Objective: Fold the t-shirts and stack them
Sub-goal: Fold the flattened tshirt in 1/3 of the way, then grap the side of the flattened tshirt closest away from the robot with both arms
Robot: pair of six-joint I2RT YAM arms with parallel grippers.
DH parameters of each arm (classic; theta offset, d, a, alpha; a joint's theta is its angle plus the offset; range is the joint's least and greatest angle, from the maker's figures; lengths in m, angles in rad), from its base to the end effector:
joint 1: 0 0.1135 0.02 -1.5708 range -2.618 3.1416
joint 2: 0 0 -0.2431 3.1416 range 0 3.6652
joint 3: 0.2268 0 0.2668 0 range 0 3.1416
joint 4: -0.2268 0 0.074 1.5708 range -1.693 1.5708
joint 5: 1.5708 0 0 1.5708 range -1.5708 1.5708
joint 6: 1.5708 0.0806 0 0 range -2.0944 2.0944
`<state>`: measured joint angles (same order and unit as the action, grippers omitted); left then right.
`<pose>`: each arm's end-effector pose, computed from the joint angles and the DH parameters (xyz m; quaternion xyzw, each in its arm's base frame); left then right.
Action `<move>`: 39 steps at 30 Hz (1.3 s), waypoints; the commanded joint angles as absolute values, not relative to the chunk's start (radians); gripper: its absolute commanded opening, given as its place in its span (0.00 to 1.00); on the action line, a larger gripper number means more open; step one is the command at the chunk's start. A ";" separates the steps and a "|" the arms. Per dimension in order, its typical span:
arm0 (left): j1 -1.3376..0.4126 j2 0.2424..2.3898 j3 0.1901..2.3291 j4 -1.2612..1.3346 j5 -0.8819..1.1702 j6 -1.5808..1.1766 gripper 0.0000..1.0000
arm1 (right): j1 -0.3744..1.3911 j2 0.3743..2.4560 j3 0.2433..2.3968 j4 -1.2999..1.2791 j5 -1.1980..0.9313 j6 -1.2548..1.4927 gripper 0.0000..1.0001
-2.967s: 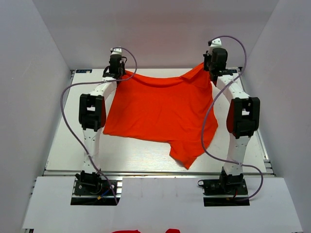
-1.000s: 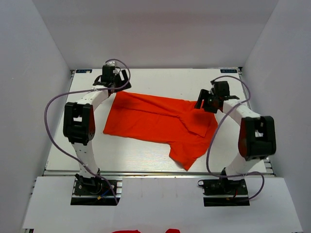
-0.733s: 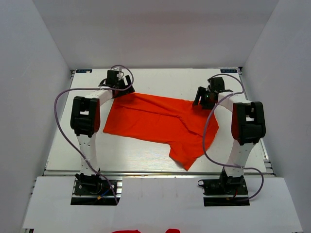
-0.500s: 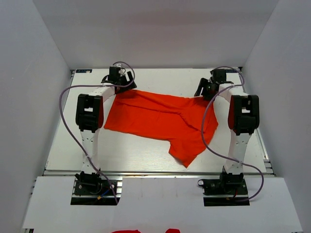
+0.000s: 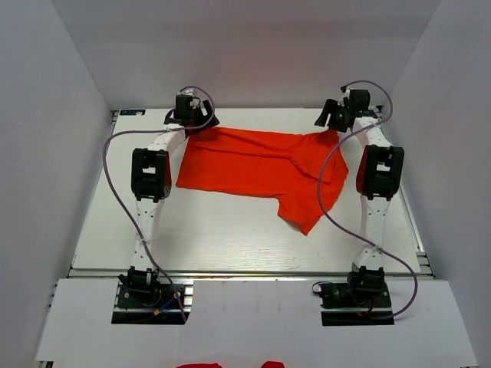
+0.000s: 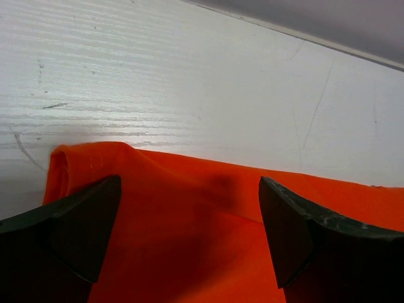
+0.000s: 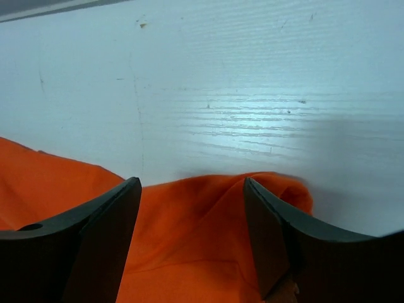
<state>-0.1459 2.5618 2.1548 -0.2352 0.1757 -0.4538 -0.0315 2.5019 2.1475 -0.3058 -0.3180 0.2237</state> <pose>0.6001 -0.1024 0.1070 -0.0978 0.8862 -0.2067 0.4030 0.5991 0.0063 0.1323 0.0438 0.8885 0.1832 0.4185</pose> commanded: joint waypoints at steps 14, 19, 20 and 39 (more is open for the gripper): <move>-0.140 1.876 1.577 -0.569 -0.172 -0.393 1.00 | 0.109 1.611 1.266 -0.443 -0.132 0.051 0.90; -0.140 1.755 1.310 -0.641 -0.215 -0.463 1.00 | 0.178 1.481 1.095 -0.627 -0.158 0.075 0.90; -0.140 1.741 1.245 -0.629 -0.187 -0.463 1.00 | 0.210 1.453 1.077 -0.641 -0.172 0.072 0.90; -0.130 1.761 1.097 -0.341 -0.095 -0.500 0.94 | 0.419 1.427 0.854 -0.523 -0.043 0.117 0.90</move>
<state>-0.1387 1.7699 1.0920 -0.4095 -0.1146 -0.4911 0.3992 1.4204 0.8562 -0.5709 -0.0887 0.1059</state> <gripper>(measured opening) 0.947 0.904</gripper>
